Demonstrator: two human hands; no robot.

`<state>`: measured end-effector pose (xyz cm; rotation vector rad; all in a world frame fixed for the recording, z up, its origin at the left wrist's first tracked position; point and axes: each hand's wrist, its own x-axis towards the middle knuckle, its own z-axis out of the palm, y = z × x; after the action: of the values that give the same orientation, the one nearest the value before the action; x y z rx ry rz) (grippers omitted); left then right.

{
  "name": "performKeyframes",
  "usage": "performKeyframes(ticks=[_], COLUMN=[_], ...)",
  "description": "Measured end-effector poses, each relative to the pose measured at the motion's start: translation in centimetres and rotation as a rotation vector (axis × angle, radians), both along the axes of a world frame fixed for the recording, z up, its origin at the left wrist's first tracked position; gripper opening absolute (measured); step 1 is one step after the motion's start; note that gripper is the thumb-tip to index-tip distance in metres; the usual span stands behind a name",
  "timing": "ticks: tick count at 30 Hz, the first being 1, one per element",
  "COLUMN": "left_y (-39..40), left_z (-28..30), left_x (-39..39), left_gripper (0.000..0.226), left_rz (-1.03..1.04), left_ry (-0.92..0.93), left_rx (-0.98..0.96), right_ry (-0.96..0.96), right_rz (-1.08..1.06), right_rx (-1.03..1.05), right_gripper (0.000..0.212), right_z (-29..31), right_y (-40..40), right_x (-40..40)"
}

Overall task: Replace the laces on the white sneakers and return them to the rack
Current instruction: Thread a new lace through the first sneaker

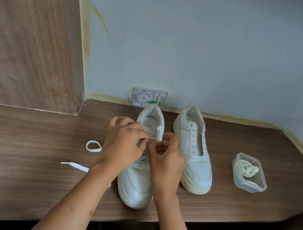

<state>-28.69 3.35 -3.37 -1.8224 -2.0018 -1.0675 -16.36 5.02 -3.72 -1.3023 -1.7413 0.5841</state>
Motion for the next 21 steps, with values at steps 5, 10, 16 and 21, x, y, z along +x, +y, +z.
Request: performKeyframes(ticks=[5,10,16,21], left_y=[0.5,0.6,0.8,0.9], left_z=[-0.2,-0.4,-0.7,-1.0], left_x=[0.4,-0.3,-0.2,-0.3], left_gripper=[0.013,0.011,0.011,0.011], left_rz=[0.001,-0.041,-0.047,-0.086], left_ry=[0.023,-0.105,-0.09,-0.178], left_rx=[-0.071,-0.061,-0.025,-0.048], right_ry=[0.135,0.222,0.23,0.248], right_rz=[0.042,0.066,0.104,0.134], right_rx=[-0.049,-0.038,-0.101,-0.117], right_gripper=[0.027,0.011,0.013,0.016], right_z=[0.1,0.1,-0.1,-0.1], right_y=[0.0,0.5,1.3,1.4], right_x=[0.7,1.4,2.0,2.1])
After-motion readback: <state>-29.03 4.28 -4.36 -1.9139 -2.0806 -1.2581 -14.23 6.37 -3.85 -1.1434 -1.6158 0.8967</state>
